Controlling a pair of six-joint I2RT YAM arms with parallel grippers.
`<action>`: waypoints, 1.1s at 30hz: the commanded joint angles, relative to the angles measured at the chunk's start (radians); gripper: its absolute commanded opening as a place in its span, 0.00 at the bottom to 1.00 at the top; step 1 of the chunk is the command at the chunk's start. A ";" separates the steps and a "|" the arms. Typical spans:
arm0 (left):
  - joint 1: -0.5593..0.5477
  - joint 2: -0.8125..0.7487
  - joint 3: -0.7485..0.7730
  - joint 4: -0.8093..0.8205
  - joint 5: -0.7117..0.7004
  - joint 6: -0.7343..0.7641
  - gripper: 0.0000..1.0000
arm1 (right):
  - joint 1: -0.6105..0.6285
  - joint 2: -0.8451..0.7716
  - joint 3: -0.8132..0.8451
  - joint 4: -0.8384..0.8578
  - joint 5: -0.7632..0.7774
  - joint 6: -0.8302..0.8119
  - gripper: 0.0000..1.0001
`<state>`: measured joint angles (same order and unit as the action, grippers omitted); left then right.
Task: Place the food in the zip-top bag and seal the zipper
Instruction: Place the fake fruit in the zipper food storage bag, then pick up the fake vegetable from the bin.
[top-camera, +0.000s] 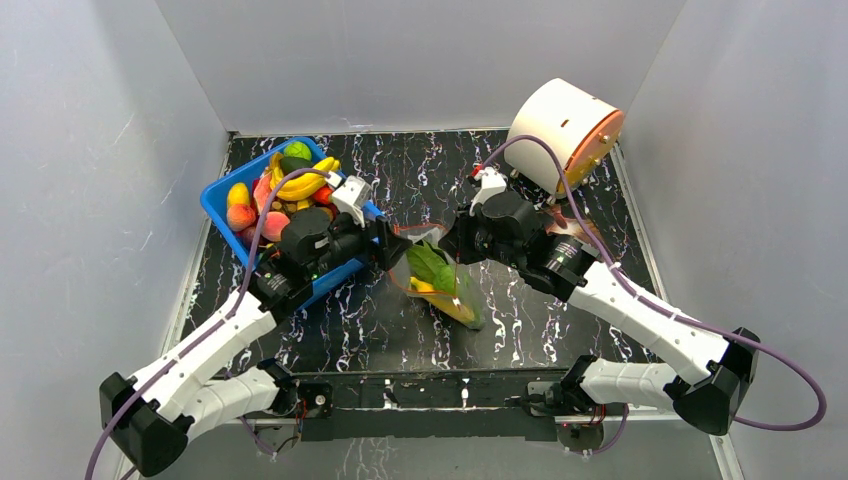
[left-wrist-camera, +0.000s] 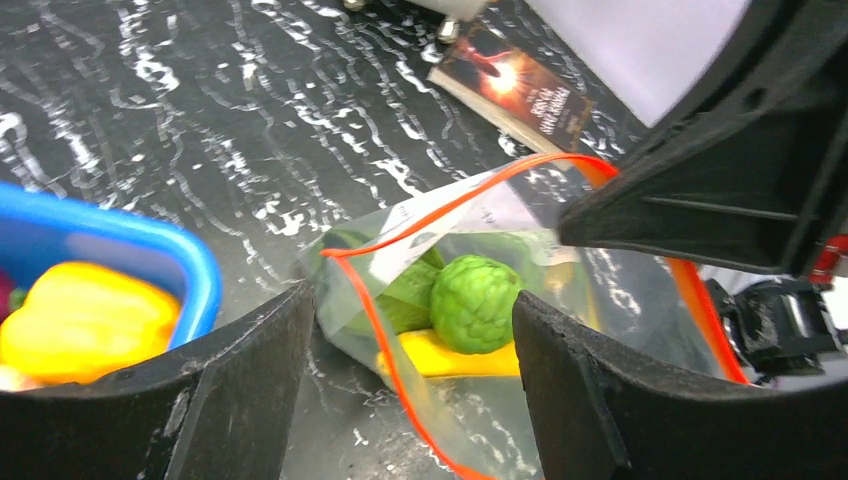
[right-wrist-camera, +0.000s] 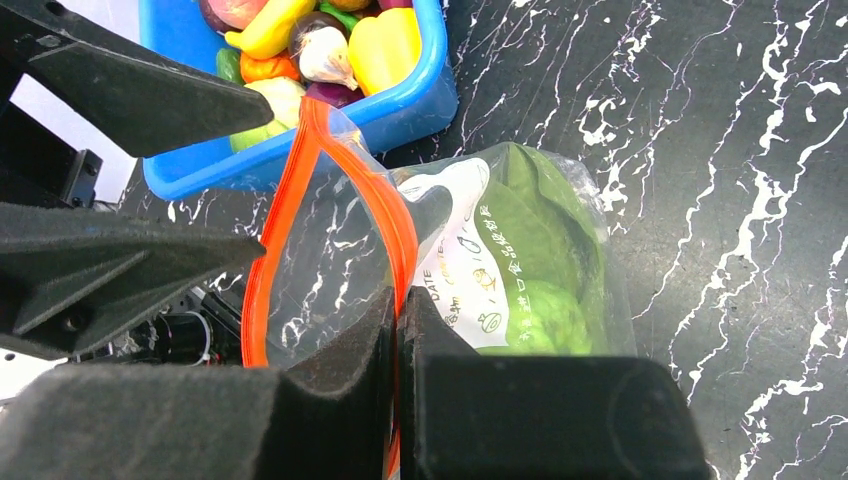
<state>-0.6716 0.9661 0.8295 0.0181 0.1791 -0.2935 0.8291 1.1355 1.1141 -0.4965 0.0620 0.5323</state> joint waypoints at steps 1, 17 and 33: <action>-0.005 -0.051 0.060 -0.139 -0.196 0.011 0.70 | -0.002 -0.047 0.007 0.054 0.041 0.001 0.00; -0.003 -0.027 0.162 -0.404 -0.601 0.042 0.61 | -0.002 -0.060 0.006 0.050 0.058 -0.007 0.00; 0.208 0.153 0.164 -0.372 -0.497 0.057 0.60 | -0.003 -0.082 -0.012 0.062 0.066 -0.013 0.00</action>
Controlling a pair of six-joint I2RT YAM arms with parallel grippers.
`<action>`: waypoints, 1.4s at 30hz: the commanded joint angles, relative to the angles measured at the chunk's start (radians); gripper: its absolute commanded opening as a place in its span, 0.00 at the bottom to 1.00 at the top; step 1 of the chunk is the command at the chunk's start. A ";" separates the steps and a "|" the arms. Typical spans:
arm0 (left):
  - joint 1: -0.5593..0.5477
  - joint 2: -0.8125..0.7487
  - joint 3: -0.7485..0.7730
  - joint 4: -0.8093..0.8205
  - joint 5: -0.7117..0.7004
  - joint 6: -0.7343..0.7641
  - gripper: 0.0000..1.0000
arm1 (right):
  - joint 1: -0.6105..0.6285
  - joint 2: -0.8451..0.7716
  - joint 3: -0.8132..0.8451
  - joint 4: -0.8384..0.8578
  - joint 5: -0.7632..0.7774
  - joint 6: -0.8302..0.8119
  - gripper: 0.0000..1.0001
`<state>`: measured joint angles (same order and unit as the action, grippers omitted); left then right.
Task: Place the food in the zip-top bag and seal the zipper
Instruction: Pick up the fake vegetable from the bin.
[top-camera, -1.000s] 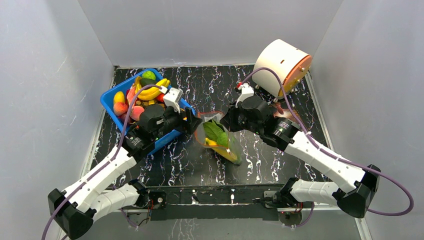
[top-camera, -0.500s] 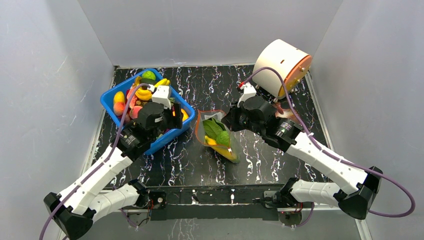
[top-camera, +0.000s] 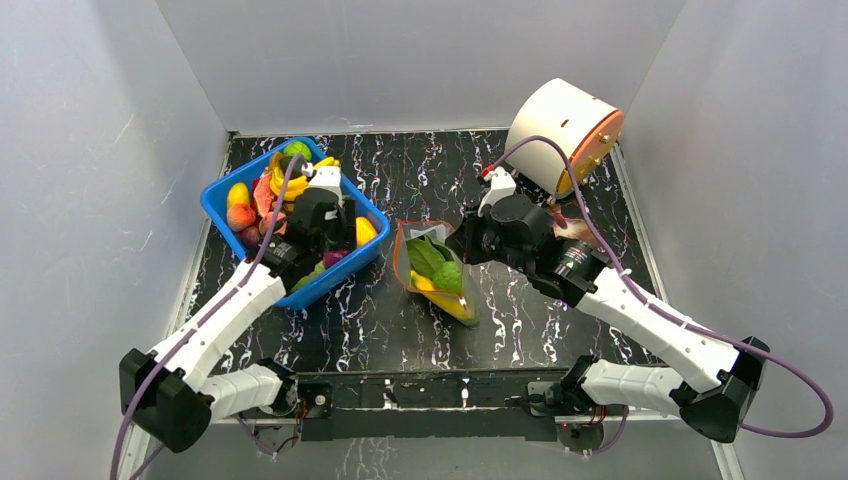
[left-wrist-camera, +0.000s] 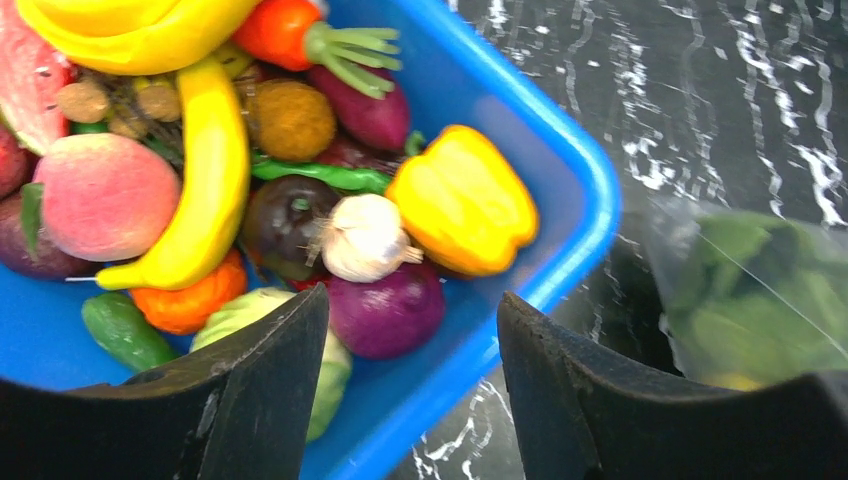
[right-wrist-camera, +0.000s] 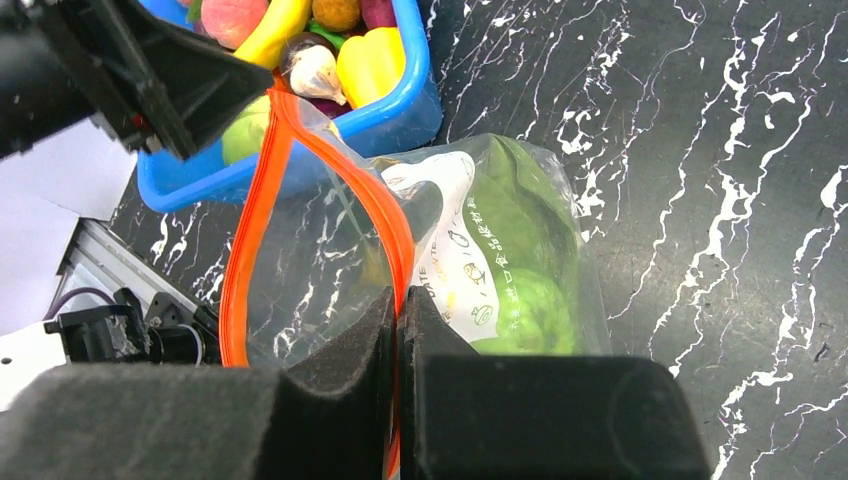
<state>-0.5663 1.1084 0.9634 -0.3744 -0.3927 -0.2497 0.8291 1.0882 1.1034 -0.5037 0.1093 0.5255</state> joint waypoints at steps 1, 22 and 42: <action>0.126 0.016 0.027 0.035 0.101 0.013 0.59 | -0.002 -0.035 -0.003 0.069 0.019 -0.004 0.00; 0.243 0.220 -0.016 0.153 0.222 0.002 0.54 | -0.002 -0.046 -0.011 0.064 0.048 -0.027 0.00; 0.265 0.308 -0.010 0.132 0.259 0.024 0.58 | -0.002 -0.038 0.002 0.066 0.046 -0.031 0.00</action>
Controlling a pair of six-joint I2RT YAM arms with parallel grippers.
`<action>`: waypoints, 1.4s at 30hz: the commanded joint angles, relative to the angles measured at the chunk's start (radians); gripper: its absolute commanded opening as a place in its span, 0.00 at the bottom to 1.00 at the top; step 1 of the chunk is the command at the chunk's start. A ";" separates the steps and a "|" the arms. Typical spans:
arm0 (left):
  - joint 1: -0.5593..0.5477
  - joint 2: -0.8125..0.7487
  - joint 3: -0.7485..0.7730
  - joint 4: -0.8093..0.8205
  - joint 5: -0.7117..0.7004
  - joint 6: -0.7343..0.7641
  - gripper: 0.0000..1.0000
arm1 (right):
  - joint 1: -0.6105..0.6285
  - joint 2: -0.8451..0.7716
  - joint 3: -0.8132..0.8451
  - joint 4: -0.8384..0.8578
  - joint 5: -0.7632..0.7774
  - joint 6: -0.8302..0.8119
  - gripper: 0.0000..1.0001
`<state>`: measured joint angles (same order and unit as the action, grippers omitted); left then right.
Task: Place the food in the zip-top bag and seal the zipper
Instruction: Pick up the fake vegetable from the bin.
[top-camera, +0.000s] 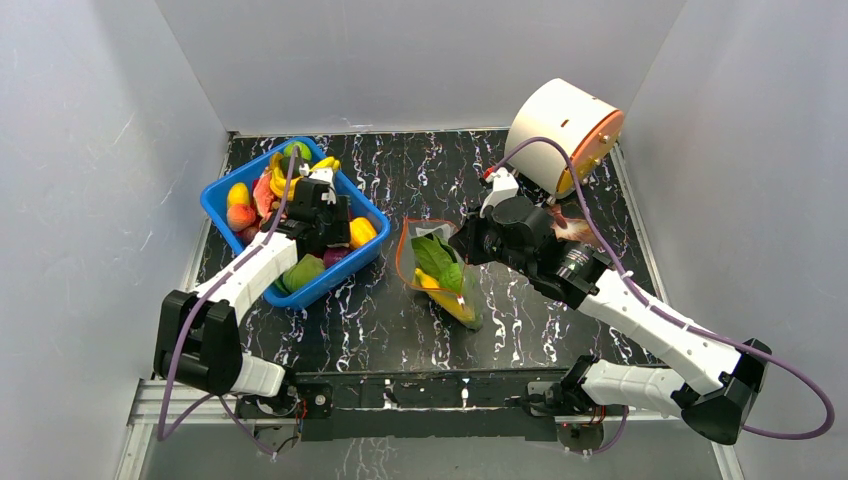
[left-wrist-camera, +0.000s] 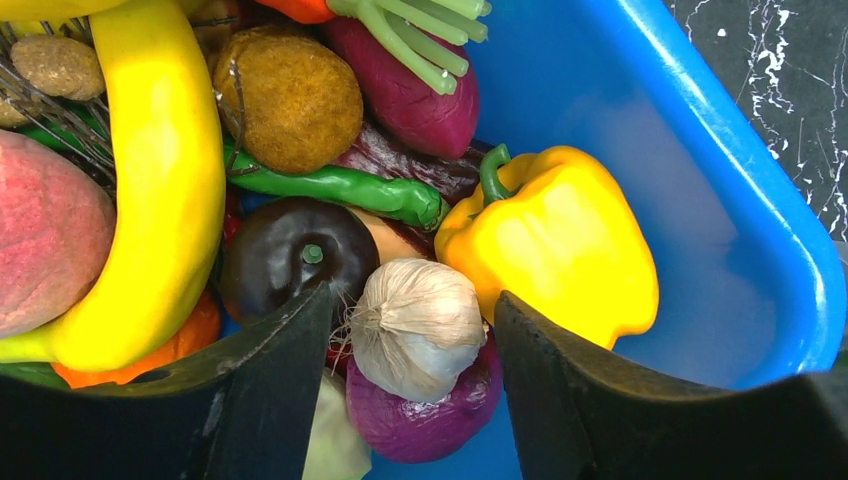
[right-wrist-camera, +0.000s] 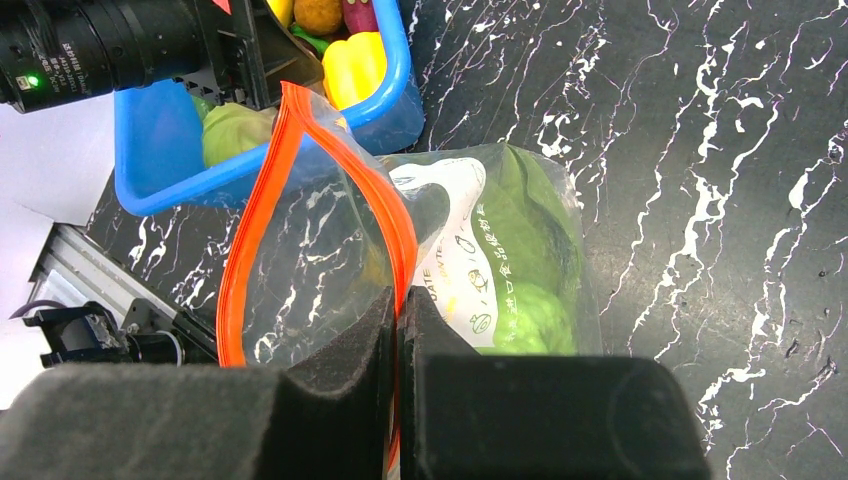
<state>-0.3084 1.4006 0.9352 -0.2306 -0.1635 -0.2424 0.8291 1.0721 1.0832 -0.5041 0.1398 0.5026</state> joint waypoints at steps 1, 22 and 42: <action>0.009 0.019 0.022 -0.017 0.037 0.019 0.56 | -0.003 -0.022 0.024 0.065 0.016 -0.010 0.00; 0.009 -0.027 0.057 -0.099 0.052 0.045 0.32 | -0.002 -0.022 0.030 0.061 0.011 -0.004 0.00; 0.008 -0.136 0.059 -0.123 0.128 0.011 0.31 | -0.002 -0.028 0.006 0.065 0.020 0.001 0.00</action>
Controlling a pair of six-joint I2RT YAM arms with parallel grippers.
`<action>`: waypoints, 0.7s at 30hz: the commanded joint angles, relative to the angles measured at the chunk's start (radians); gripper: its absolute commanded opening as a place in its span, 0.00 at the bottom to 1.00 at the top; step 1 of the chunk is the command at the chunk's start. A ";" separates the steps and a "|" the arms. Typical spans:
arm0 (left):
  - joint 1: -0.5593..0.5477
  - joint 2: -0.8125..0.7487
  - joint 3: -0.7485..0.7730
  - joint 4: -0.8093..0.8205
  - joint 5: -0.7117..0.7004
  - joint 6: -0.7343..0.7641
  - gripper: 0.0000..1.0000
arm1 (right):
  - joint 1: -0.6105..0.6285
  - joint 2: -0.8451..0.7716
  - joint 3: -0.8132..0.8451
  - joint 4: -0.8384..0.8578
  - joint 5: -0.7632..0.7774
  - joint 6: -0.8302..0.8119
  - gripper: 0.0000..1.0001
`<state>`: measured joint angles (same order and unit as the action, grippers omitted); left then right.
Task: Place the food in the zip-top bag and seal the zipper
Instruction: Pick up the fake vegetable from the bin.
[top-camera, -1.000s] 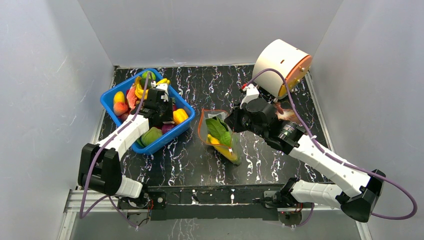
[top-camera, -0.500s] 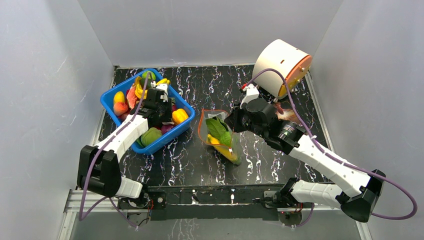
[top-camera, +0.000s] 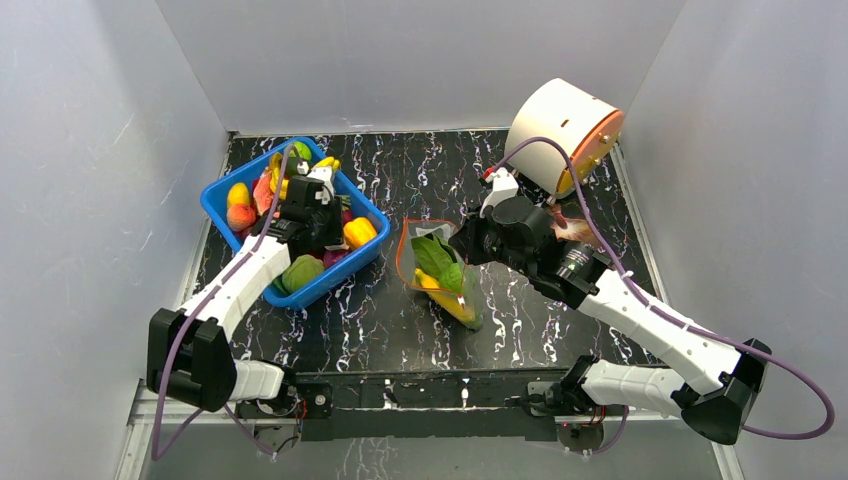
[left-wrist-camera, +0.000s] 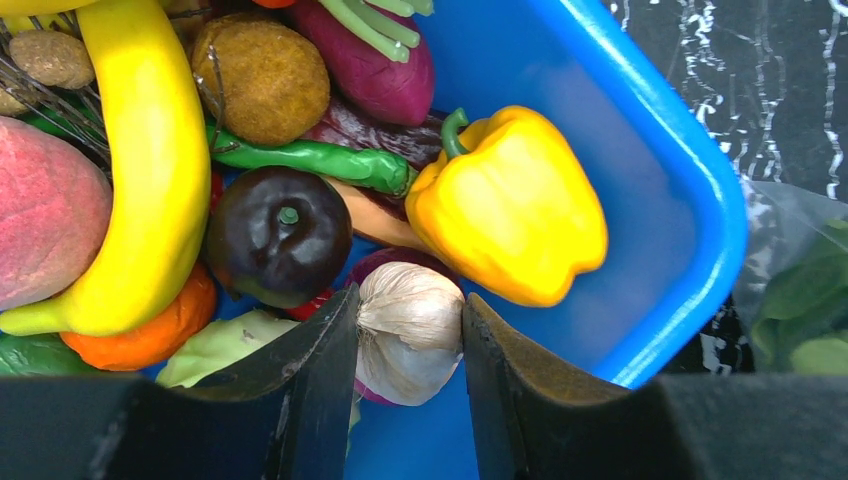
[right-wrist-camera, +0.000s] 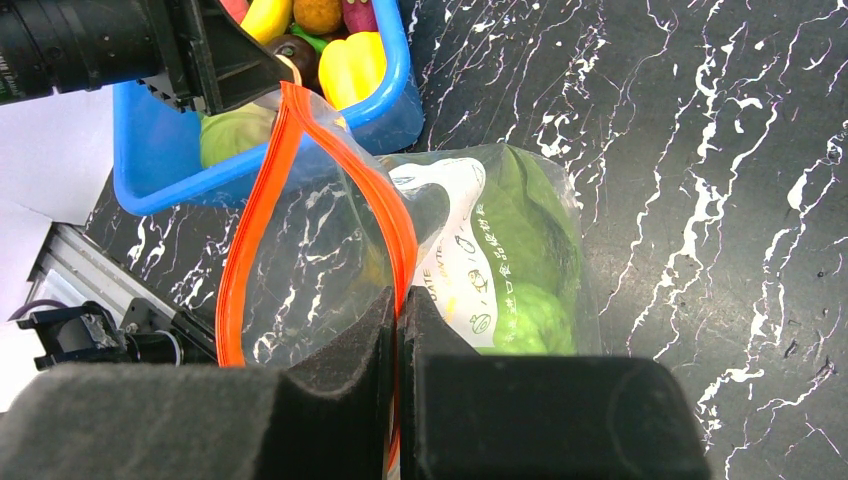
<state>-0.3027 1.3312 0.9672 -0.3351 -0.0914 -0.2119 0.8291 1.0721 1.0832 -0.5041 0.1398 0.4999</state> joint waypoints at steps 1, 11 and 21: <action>0.003 -0.071 0.028 -0.021 0.065 -0.025 0.31 | -0.003 -0.027 0.006 0.065 0.020 0.003 0.00; 0.003 -0.167 0.060 -0.021 0.230 -0.054 0.30 | -0.002 -0.025 -0.001 0.072 0.012 0.014 0.00; 0.001 -0.280 0.096 0.050 0.442 -0.156 0.30 | -0.003 -0.021 -0.002 0.078 -0.004 0.022 0.00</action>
<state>-0.3027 1.0863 1.0088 -0.3187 0.2302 -0.3096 0.8291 1.0721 1.0821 -0.5034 0.1356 0.5117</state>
